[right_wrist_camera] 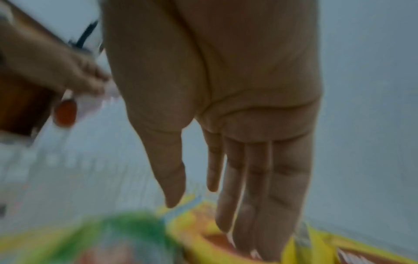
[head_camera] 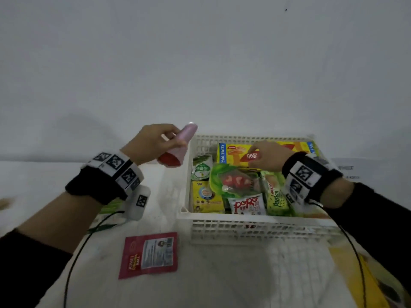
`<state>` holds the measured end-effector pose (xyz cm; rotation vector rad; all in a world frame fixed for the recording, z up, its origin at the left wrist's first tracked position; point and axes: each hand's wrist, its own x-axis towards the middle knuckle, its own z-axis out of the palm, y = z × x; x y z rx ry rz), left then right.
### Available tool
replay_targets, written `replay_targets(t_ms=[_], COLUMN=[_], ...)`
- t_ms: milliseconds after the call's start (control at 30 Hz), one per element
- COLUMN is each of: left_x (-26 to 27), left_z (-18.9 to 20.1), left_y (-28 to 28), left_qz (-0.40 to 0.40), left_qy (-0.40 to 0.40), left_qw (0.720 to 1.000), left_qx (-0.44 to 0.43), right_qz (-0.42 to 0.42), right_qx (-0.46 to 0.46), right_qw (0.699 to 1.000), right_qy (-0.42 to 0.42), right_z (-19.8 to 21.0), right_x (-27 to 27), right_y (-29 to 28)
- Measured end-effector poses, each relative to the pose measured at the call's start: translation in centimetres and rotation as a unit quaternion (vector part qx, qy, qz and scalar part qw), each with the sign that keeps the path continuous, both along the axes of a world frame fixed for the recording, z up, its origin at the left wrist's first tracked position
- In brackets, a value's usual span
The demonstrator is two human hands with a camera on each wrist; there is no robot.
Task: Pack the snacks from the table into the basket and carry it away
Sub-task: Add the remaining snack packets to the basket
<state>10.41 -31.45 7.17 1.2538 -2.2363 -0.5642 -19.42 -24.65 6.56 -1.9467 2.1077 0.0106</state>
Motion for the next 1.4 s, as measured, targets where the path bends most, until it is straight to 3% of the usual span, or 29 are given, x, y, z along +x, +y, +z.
replay_targets(t_ms=[133,267,433,533,667,867,1033,1133,1233,1400], left_x=[-7.7,-14.9,-20.4,-20.9,-18.4,-8.9,1.3,7.4,13.0,20.1], left_z=[2.4,1.3,-2.2,-3.9,-2.5,2.2,0.5,-2.3,-5.8,-11.0], left_y=[0.6,2.3,4.5,5.7,4.9,3.4,3.6,4.0,4.0,4.0], left_qz=[-0.155,-0.297,-0.369,-0.379,-0.341,-0.28,-0.176,-0.095,-0.012,0.153], left_qy=[-0.17,-0.344,-0.427,-0.431,-0.365,-0.216,-0.124,-0.113,-0.103,-0.039], left_qw=[0.972,0.882,0.809,0.793,0.84,0.913,0.958,0.976,0.987,0.984], left_qx=[0.039,0.124,0.168,0.204,0.21,0.204,0.191,0.163,0.121,0.088], right_qz=[0.005,-0.035,-0.075,-0.081,-0.05,0.106,0.19,0.223,0.22,0.212], right_qx=[-0.027,-0.004,0.032,0.028,-0.04,-0.058,-0.02,0.013,0.044,0.093], right_qw=[0.998,0.998,0.992,0.987,0.988,0.971,0.939,0.922,0.935,0.969], right_qy=[-0.064,-0.05,-0.093,-0.133,-0.141,-0.205,-0.287,-0.315,-0.275,-0.092], right_z=[3.2,1.6,-1.4,-2.5,-2.7,-0.8,-2.1,-4.5,-8.7,-13.8], right_x=[-2.5,-5.7,-8.5,-9.0,-7.1,2.8,11.9,17.5,21.9,25.2], right_y=[4.1,7.9,11.3,12.4,12.4,11.9,11.4,10.8,9.6,9.0])
